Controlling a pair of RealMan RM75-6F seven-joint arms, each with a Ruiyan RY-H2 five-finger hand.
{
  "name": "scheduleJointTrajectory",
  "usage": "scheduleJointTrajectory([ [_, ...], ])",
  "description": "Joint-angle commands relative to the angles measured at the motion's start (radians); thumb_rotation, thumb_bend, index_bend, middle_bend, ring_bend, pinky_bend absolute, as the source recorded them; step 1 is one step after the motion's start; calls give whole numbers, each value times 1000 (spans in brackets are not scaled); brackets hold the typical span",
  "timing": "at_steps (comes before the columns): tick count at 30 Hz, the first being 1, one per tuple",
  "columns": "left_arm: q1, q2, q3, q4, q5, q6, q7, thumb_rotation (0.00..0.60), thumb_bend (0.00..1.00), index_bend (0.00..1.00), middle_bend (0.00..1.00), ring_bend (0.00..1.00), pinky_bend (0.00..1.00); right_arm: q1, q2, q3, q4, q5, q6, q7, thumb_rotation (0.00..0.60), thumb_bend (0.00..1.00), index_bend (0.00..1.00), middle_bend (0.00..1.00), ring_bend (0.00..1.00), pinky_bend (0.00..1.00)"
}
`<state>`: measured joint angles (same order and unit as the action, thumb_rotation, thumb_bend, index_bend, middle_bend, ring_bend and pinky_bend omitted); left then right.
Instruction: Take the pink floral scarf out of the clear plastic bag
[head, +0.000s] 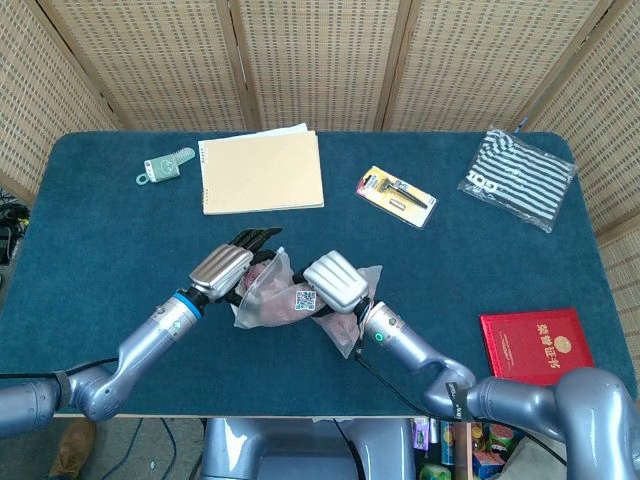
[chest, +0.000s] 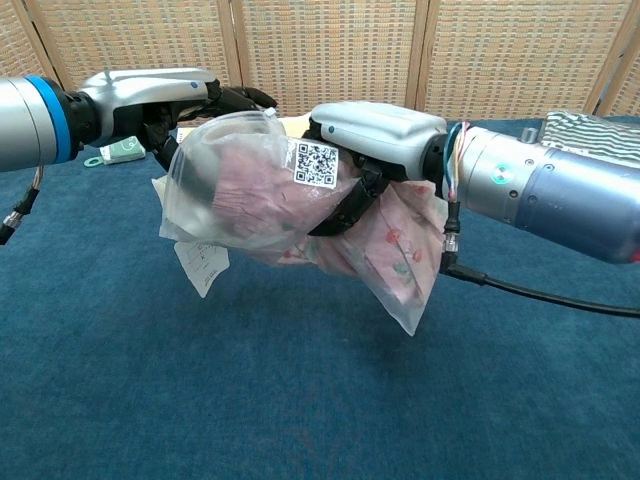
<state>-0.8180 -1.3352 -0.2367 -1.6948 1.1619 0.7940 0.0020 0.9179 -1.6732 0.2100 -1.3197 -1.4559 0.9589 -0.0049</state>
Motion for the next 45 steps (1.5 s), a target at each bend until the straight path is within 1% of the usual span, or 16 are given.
scheduleJointTrajectory([
  [1, -4, -8, 2, -7, -15, 13, 19, 600, 159, 380, 0, 0, 0, 1, -3, 2, -1, 7, -2, -6, 600, 744, 697, 700, 678, 842],
  [3, -5, -14, 1, -10, -23, 23, 30, 600, 159, 395, 0, 0, 0, 2, -2, 3, -3, 9, -2, -10, 600, 745, 697, 700, 677, 842],
  [5, -7, -21, 3, -13, -32, 31, 43, 600, 159, 441, 0, 0, 0, 2, -1, 4, -4, 13, -4, -13, 600, 745, 697, 700, 677, 842],
  [7, -7, -28, 3, -13, -40, 41, 51, 600, 173, 523, 0, 0, 0, 2, -1, 4, -5, 17, -6, -16, 600, 745, 697, 700, 678, 842],
  [8, -8, -30, 4, -14, -43, 43, 53, 600, 194, 554, 0, 0, 0, 2, 0, 4, -5, 19, -6, -17, 600, 745, 697, 700, 678, 842],
  [10, -8, -33, 3, -18, -53, 45, 52, 600, 283, 641, 0, 0, 0, 2, -1, 5, -5, 25, -7, -18, 600, 745, 697, 700, 678, 842],
  [13, -9, -33, 0, -24, -64, 48, 52, 600, 378, 688, 0, 0, 0, 1, 1, 6, -4, 32, -10, -22, 600, 744, 697, 700, 677, 842],
  [17, -15, -28, 4, -30, -78, 50, 73, 600, 444, 714, 0, 0, 0, 0, 7, 4, -9, 33, -10, -23, 600, 745, 697, 700, 678, 842],
  [29, -27, -23, 15, -31, -98, 60, 110, 600, 680, 715, 0, 0, 0, -2, 17, -5, -16, 32, -10, -20, 600, 762, 697, 700, 677, 842],
  [31, -28, -23, 17, -28, -99, 62, 113, 600, 758, 715, 0, 0, 0, -2, 17, -7, -14, 30, -10, -18, 600, 766, 697, 700, 677, 842],
  [35, -29, -23, 21, -23, -98, 65, 117, 600, 877, 717, 0, 0, 0, -3, 19, -12, -12, 25, -9, -16, 600, 777, 697, 699, 678, 842],
  [36, -30, -23, 21, -22, -98, 66, 118, 600, 929, 718, 0, 0, 0, -2, 20, -13, -12, 25, -9, -16, 600, 779, 697, 699, 678, 842],
  [38, -30, -24, 21, -19, -98, 68, 119, 600, 992, 718, 0, 0, 0, -3, 21, -15, -11, 23, -9, -16, 600, 782, 697, 698, 677, 842],
  [45, -32, -23, 21, -9, -113, 68, 121, 600, 1000, 718, 0, 0, 0, -8, 32, -23, -9, 19, -8, -11, 600, 794, 697, 697, 678, 842],
])
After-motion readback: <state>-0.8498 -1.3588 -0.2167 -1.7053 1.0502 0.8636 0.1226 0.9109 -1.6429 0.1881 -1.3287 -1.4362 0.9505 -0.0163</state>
